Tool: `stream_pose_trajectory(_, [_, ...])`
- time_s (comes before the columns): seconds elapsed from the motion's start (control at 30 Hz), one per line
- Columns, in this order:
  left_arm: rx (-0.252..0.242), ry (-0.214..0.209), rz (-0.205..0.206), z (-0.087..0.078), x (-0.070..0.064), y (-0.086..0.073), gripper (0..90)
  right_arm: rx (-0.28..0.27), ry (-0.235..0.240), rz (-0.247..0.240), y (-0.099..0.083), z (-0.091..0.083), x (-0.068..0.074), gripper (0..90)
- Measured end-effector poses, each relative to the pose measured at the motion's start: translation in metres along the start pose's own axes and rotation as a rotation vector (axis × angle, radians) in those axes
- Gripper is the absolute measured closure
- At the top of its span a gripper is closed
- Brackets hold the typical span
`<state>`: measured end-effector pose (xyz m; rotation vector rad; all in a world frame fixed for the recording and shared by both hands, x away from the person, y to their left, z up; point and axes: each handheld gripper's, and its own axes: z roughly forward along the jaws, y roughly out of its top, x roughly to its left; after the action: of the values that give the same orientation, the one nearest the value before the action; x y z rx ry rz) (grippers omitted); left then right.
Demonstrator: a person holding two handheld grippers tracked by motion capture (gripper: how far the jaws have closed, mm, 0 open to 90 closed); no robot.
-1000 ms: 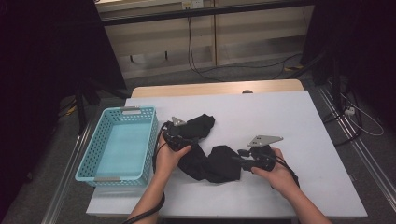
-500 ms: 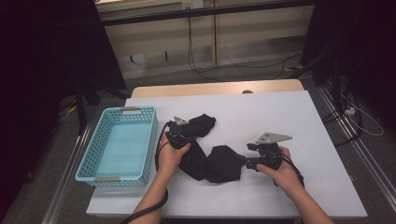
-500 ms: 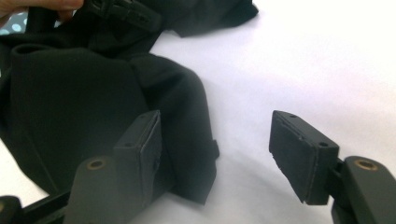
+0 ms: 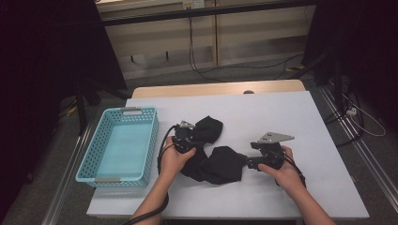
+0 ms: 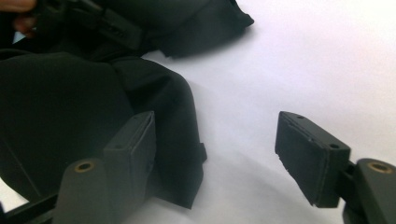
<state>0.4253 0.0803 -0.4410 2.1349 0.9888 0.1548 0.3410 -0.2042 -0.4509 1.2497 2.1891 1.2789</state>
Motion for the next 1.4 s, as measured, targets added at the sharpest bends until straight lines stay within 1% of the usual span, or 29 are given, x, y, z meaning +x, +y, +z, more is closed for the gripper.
stream_pose_trajectory(0.03, [0.004,-0.035,0.017,-0.001,-0.009,0.002,76.5,-0.001,-0.006,0.001,0.0,0.0,-0.001,27.9])
stream_pose_trajectory(0.1, [0.007,-0.079,0.023,0.0,-0.019,0.003,76.5,-0.002,-0.011,-0.004,0.0,-0.001,-0.001,27.8])
stream_pose_trajectory(0.13, [0.007,-0.079,0.023,0.0,-0.019,0.003,76.5,-0.002,-0.011,-0.004,0.0,-0.001,-0.001,27.8])
stream_pose_trajectory(0.17, [0.013,-0.09,0.04,0.0,-0.024,0.004,76.5,-0.002,-0.013,-0.007,0.0,-0.001,-0.001,27.8])
stream_pose_trajectory(0.2, [0.017,-0.102,0.053,0.001,-0.029,0.005,76.5,-0.001,-0.015,-0.008,0.0,-0.001,-0.001,27.7])
stream_pose_trajectory(0.23, [0.02,-0.133,0.068,0.003,-0.035,0.006,76.4,-0.001,-0.018,-0.012,0.0,-0.001,0.0,27.7])
stream_pose_trajectory(0.27, [0.023,-0.138,0.072,0.003,-0.037,0.007,76.3,0.0,-0.02,-0.011,0.0,0.0,0.0,27.8])
stream_pose_trajectory(0.37, [0.008,-0.115,0.09,0.003,-0.036,0.007,74.5,0.002,-0.029,-0.009,0.0,0.001,-0.001,27.7])
stream_pose_trajectory(0.43, [-0.015,-0.11,0.08,-0.001,-0.031,0.007,73.2,0.007,-0.045,-0.011,0.0,0.002,-0.001,27.8])
stream_pose_trajectory(0.47, [-0.036,-0.081,0.067,-0.007,-0.025,0.008,68.1,0.009,-0.057,-0.012,0.001,0.004,-0.002,27.8])
stream_pose_trajectory(0.53, [-0.041,-0.076,0.062,-0.01,-0.022,0.009,66.9,0.01,-0.065,-0.011,0.002,0.007,-0.003,27.8])
stream_pose_trajectory(0.63, [-0.088,-0.009,0.041,-0.026,-0.01,0.012,64.8,0.005,-0.07,-0.017,0.006,0.011,-0.002,27.8])
stream_pose_trajectory(0.67, [-0.088,-0.009,0.041,-0.026,-0.01,0.012,63.9,0.005,-0.07,-0.017,0.006,0.011,-0.002,27.8])
stream_pose_trajectory(0.7, [-0.097,0.032,0.03,-0.032,-0.002,0.012,63.9,0.002,-0.073,-0.023,0.009,0.015,0.0,27.8])
stream_pose_trajectory(0.77, [-0.107,0.047,-0.002,-0.035,0.005,0.009,63.8,0.001,-0.069,-0.024,0.011,0.018,0.002,27.8])
stream_pose_trajectory(0.83, [-0.108,0.074,-0.016,-0.036,0.01,0.007,61.7,-0.004,-0.065,-0.033,0.013,0.022,0.005,27.8])
stream_pose_trajectory(0.87, [-0.108,0.074,-0.016,-0.036,0.01,0.007,60.8,0.0,-0.065,-0.037,0.015,0.024,0.007,27.8])
stream_pose_trajectory(0.9, [-0.102,0.096,-0.031,-0.038,0.014,0.005,60.8,0.005,-0.065,-0.048,0.016,0.026,0.008,27.8])
stream_pose_trajectory(0.93, [-0.102,0.096,-0.031,-0.038,0.014,0.005,60.4,0.005,-0.064,-0.049,0.017,0.027,0.009,27.8])
stream_pose_trajectory(0.97, [-0.106,0.123,-0.037,-0.038,0.017,0.003,59.6,0.004,-0.064,-0.055,0.017,0.029,0.01,27.8])
stream_pose_trajectory(1.0, [-0.106,0.123,-0.037,-0.038,0.017,0.003,58.5,0.004,-0.063,-0.059,0.018,0.031,0.011,27.9])
stream_pose_trajectory(1.07, [-0.113,0.155,-0.051,-0.038,0.019,0.001,51.7,0.002,-0.059,-0.063,0.02,0.034,0.012,29.0])
stream_pose_trajectory(1.17, [-0.108,0.165,-0.04,-0.042,0.019,0.002,43.5,0.003,-0.054,-0.067,0.022,0.038,0.014,30.0])
stream_pose_trajectory(1.23, [-0.151,0.167,-0.049,-0.045,0.015,0.005,35.8,0.009,-0.054,-0.069,0.023,0.04,0.014,30.0])
stream_pose_trajectory(1.27, [-0.151,0.167,-0.049,-0.045,0.015,0.005,32.9,0.007,-0.05,-0.066,0.023,0.041,0.014,30.0])
stream_pose_trajectory(1.3, [-0.148,0.153,-0.006,-0.049,0.01,0.008,31.3,0.009,-0.048,-0.066,0.023,0.041,0.014,30.0])
stream_pose_trajectory(1.33, [-0.148,0.153,-0.006,-0.049,0.01,0.008,29.6,0.009,-0.047,-0.064,0.023,0.042,0.013,30.0])
stream_pose_trajectory(1.37, [-0.155,0.136,0.009,-0.048,0.003,0.01,27.8,0.014,-0.047,-0.063,0.023,0.042,0.013,29.9])
stream_pose_trajectory(1.4, [-0.14,0.119,0.024,-0.048,0.0,0.011,25.9,0.017,-0.049,-0.062,0.023,0.042,0.012,29.5])
